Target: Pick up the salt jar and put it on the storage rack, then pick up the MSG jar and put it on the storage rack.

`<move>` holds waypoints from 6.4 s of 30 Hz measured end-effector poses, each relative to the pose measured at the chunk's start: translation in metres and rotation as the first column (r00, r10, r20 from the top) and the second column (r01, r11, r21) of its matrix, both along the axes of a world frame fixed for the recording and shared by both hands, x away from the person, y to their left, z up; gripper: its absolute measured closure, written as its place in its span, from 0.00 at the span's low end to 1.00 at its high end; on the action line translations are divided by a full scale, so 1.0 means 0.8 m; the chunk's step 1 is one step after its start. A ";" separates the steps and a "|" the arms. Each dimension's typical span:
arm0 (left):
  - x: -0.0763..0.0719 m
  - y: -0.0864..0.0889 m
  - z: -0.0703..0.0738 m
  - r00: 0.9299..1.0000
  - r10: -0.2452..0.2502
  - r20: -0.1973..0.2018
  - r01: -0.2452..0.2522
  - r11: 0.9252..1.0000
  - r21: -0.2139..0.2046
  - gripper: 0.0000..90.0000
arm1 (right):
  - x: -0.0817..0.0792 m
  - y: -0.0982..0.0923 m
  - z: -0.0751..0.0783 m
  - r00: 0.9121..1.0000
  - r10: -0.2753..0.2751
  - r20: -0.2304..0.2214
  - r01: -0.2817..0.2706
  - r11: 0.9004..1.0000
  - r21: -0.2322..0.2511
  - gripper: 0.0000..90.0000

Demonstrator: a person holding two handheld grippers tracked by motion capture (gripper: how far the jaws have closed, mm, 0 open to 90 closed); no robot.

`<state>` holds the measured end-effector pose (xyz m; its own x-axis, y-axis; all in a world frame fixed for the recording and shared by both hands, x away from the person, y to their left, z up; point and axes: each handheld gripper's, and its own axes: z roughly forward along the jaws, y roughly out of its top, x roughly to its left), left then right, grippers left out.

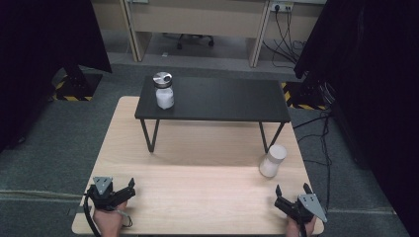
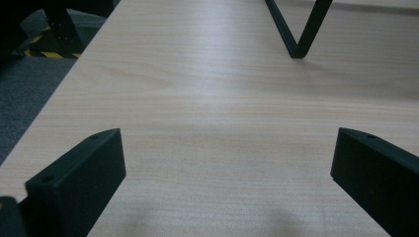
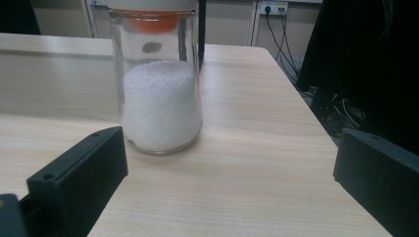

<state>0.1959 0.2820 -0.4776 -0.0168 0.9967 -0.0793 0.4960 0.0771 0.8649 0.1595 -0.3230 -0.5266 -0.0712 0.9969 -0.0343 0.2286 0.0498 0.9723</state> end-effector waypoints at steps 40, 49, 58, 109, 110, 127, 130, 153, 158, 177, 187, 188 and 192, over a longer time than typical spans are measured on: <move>0.002 0.000 -0.001 1.000 -0.013 -0.018 0.013 1.000 0.007 0.00 | 0.003 0.002 0.008 0.996 0.020 0.087 -0.028 0.995 0.096 0.00; 0.001 0.003 -0.002 1.000 -0.020 -0.013 0.020 1.000 -0.001 0.00 | 0.018 0.027 0.016 0.994 -0.002 0.110 -0.010 0.993 0.115 0.00; 0.000 0.004 -0.003 1.000 -0.026 -0.009 0.026 1.000 -0.006 0.00 | 0.035 0.038 0.029 0.996 0.001 0.092 -0.012 0.992 0.124 0.00; -0.001 0.005 -0.004 0.999 -0.033 -0.004 0.032 0.999 -0.007 0.00 | 0.105 0.063 0.039 0.998 -0.007 0.063 0.000 0.994 0.107 0.13; -0.001 0.005 -0.004 0.999 -0.032 -0.004 0.032 0.999 -0.007 0.00 | 0.105 0.063 0.039 0.998 -0.007 0.064 0.000 0.994 0.108 0.15; 0.000 0.004 -0.003 0.999 -0.031 -0.009 0.031 1.000 0.001 0.00 | 0.101 0.063 0.038 0.997 -0.002 0.082 -0.005 0.996 0.090 0.37; 0.000 0.003 -0.003 0.999 -0.031 -0.010 0.031 1.000 0.003 0.00 | 0.101 0.063 0.037 0.996 -0.004 0.085 -0.004 0.996 0.091 0.37; 0.001 0.002 -0.002 0.999 -0.035 -0.017 0.036 0.999 0.009 0.00 | 0.090 0.054 0.057 0.998 0.002 0.070 -0.009 0.995 0.100 0.38; 0.001 0.003 -0.002 0.999 -0.039 -0.017 0.039 0.999 0.006 0.00 | 0.090 0.053 0.070 0.997 0.012 0.082 -0.020 0.995 0.098 0.38; 0.000 0.006 -0.004 0.999 -0.048 -0.006 0.048 0.999 -0.005 0.00 | 0.109 0.073 0.163 0.991 0.063 0.115 -0.072 0.994 0.076 0.38; -0.001 0.006 -0.004 0.999 -0.053 -0.003 0.053 0.999 0.003 0.00 | 0.118 0.074 0.196 0.989 0.083 0.125 -0.094 0.992 0.082 0.38; -0.001 0.006 -0.004 0.999 -0.054 -0.003 0.054 0.999 0.004 0.00 | 0.119 0.074 0.199 0.988 0.085 0.127 -0.096 0.992 0.083 0.38; -0.001 0.006 -0.004 0.999 -0.052 -0.003 0.052 0.999 0.000 0.00 | 0.125 0.073 0.212 0.987 0.091 0.135 -0.103 0.991 0.084 0.38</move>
